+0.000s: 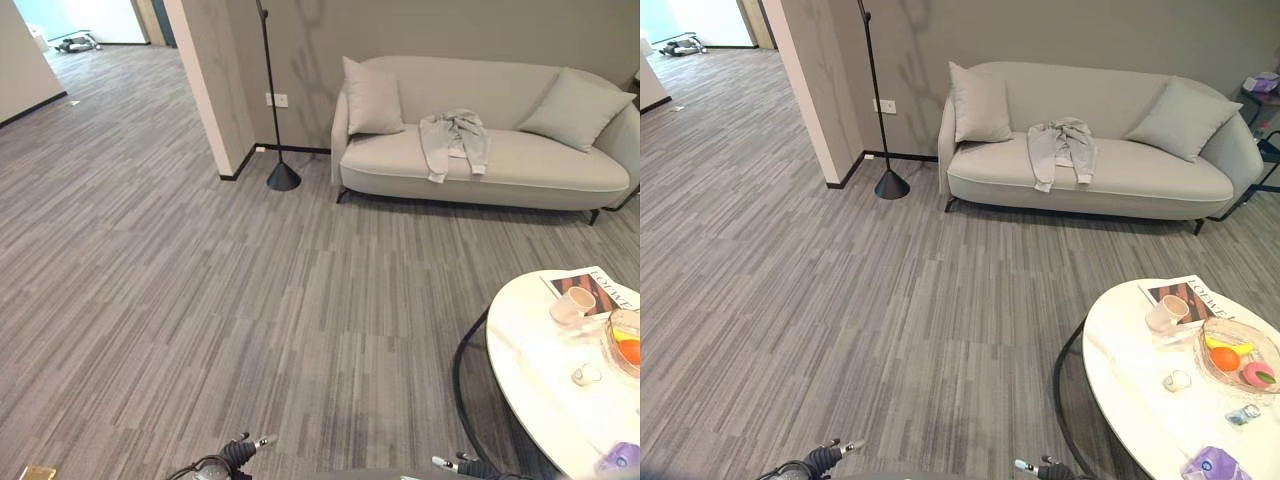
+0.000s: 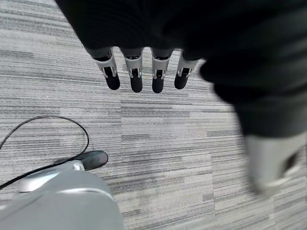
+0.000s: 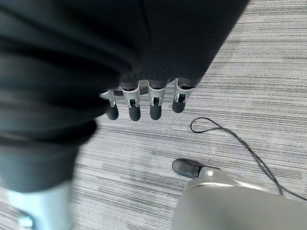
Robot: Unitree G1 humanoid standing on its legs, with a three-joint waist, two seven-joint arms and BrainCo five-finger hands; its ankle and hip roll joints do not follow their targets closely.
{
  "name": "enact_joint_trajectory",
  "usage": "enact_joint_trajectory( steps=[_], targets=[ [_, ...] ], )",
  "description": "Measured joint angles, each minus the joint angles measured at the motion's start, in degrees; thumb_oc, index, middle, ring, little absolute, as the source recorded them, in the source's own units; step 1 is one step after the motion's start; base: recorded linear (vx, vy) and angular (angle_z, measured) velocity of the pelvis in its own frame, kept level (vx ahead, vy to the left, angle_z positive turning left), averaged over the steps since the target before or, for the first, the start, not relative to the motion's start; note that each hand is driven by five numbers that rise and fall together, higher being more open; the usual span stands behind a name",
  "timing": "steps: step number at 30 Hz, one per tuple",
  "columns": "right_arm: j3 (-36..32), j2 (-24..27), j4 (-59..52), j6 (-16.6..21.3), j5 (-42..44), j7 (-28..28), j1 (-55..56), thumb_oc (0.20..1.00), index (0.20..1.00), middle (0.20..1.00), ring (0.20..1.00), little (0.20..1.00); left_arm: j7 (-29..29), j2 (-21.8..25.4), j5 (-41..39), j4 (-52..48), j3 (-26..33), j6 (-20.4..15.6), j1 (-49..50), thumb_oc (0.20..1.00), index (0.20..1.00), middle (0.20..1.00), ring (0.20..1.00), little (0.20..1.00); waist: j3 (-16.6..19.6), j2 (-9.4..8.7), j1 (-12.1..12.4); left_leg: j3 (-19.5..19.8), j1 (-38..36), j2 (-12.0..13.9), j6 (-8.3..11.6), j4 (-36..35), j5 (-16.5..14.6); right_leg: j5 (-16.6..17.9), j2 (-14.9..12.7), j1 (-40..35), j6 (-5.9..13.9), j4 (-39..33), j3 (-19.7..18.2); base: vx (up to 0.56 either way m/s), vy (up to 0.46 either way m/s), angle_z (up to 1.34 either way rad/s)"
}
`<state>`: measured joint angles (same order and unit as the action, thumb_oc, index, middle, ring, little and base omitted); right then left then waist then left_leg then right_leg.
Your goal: Hang the clothes on the sofa on the clothes rack.
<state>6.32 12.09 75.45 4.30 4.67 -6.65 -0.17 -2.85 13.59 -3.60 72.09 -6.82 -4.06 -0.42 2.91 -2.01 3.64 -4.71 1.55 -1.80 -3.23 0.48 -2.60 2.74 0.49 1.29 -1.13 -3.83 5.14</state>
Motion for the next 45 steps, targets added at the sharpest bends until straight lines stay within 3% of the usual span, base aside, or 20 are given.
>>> enact_joint_trajectory(
  steps=[19,38,42,45],
  targets=[
    [-0.1,0.0,-0.5,0.0,0.0,-0.2,-0.1,1.000,1.000,1.000,1.000,1.000,-0.8,1.0,0.0,-0.2,0.0,0.0,-0.1,1.000,1.000,1.000,1.000,1.000,-1.3,-1.57,-0.1,-0.7,-2.7,-0.2,0.13,-4.5,1.4,0.3,0.1,-0.8,0.27,-1.2,-1.0,0.00,-0.003,-0.02],
    [-0.1,-0.6,-0.7,-0.1,0.6,-0.2,-1.4,1.000,1.000,1.000,1.000,1.000,-1.0,1.1,0.0,-0.1,-2.2,0.1,-1.6,1.000,1.000,1.000,1.000,1.000,-3.7,-0.63,-0.2,-0.6,-3.3,-0.9,0.13,-5.5,1.7,0.7,-0.5,-0.9,0.79,-1.1,-1.1,0.01,0.082,-0.01],
    [-0.6,0.0,-2.0,0.0,1.2,-0.4,-4.0,1.000,1.000,1.000,1.000,1.000,-1.3,0.5,0.2,-0.2,-4.5,0.1,-4.7,1.000,1.000,1.000,1.000,1.000,-7.2,4.60,-0.8,0.6,-4.0,0.7,-2.46,-5.8,1.5,0.4,1.0,7.2,1.81,15.2,-3.2,0.05,0.191,-0.19],
    [-1.1,0.8,-1.7,0.0,1.5,-0.4,-4.0,1.000,1.000,1.000,1.000,1.000,-1.2,0.2,0.2,-1.2,-4.5,0.1,-5.3,1.000,1.000,1.000,1.000,1.000,-7.7,5.26,-1.7,1.1,-5.4,0.9,-3.90,-5.5,1.2,-0.5,0.8,12.8,1.63,27.5,-3.5,0.27,0.080,0.13]
  ],
)
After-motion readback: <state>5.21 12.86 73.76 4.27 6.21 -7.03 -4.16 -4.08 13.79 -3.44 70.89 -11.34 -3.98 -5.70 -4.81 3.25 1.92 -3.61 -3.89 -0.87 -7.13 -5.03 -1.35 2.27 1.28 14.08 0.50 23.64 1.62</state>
